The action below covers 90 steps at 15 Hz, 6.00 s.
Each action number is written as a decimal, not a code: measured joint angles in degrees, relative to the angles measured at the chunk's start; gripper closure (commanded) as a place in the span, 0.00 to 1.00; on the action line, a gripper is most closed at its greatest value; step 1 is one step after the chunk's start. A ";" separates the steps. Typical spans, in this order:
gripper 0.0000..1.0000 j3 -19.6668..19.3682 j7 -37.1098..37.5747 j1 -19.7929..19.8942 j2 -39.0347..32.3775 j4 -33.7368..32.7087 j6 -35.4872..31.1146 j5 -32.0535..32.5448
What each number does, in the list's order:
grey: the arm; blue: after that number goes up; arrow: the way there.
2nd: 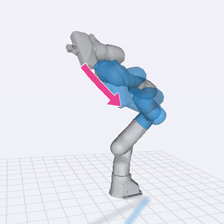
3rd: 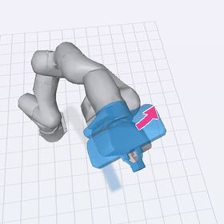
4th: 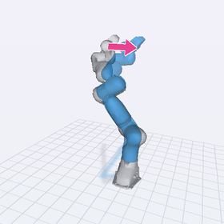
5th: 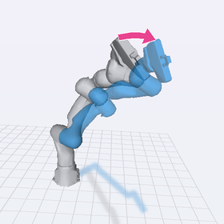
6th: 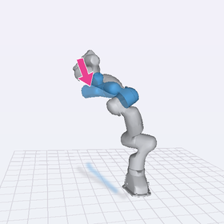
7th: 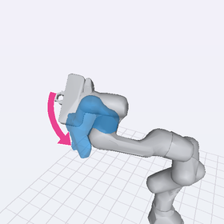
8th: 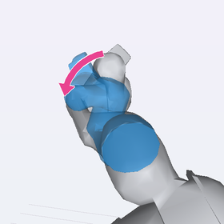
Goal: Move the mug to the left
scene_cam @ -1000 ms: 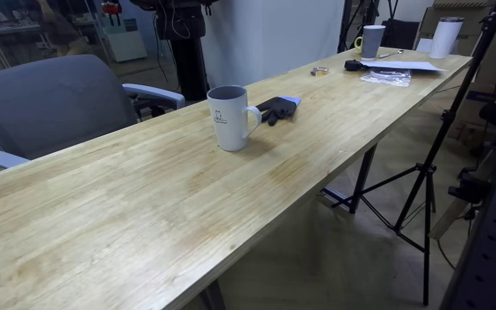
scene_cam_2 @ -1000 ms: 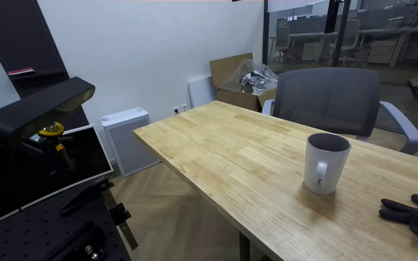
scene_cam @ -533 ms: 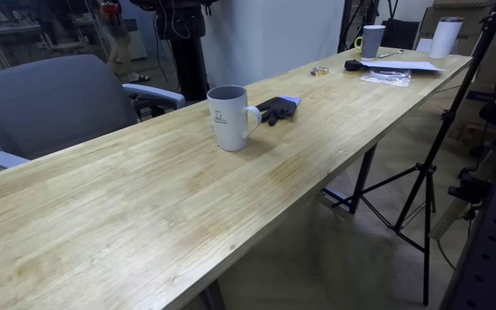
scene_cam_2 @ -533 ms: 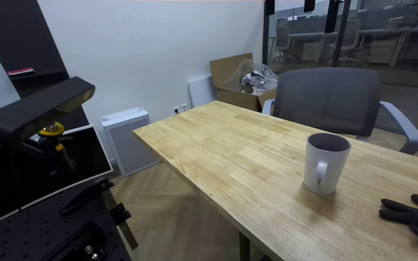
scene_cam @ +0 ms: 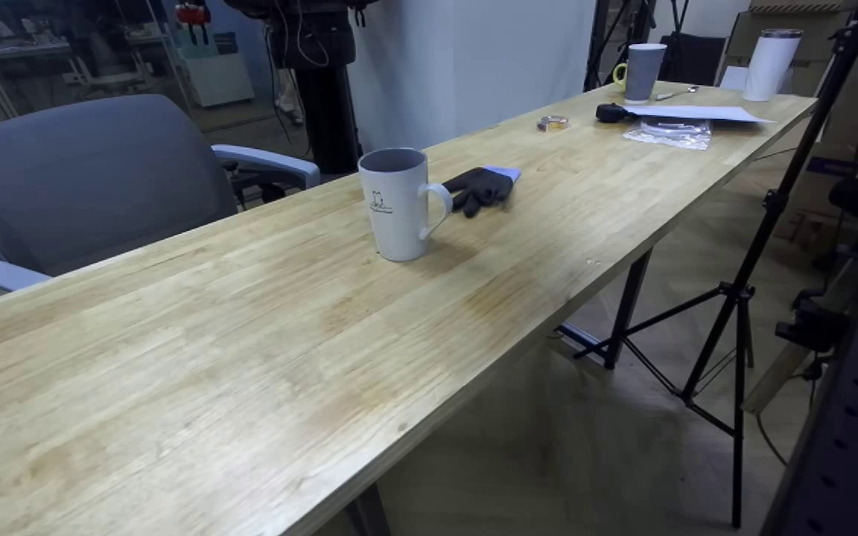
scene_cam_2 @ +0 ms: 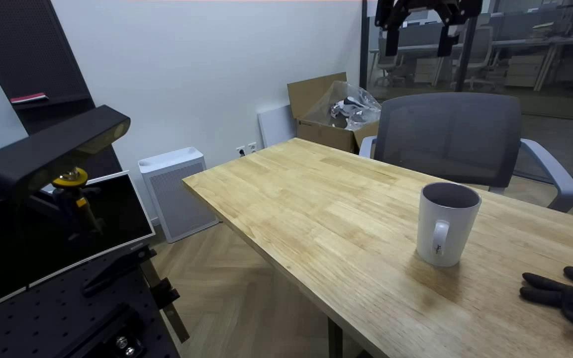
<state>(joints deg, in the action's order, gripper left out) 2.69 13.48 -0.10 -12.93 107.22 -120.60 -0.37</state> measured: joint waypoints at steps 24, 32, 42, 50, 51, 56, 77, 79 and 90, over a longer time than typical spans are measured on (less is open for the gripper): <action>0.00 -3.25 -0.29 0.28 -2.58 3.21 -0.34 -0.06; 0.00 -5.33 -0.07 0.31 -6.87 5.64 -9.49 1.47; 0.00 -6.22 -0.01 0.22 -11.20 5.82 -13.91 1.46; 0.00 -6.22 0.21 -0.50 -14.51 4.64 -14.59 1.45; 0.00 -6.22 0.24 -0.62 -14.86 4.51 -14.60 1.45; 0.00 -6.22 0.43 -1.35 -16.73 3.57 -14.61 1.46; 0.00 -6.30 0.60 -2.51 -20.15 2.48 -16.84 1.50; 0.00 -6.37 0.58 -2.48 -20.35 2.48 -17.56 1.50; 0.55 -7.24 0.58 -2.16 -22.35 2.43 -19.48 1.44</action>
<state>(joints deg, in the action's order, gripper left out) -4.55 14.06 -2.25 -35.28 109.65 -140.08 1.07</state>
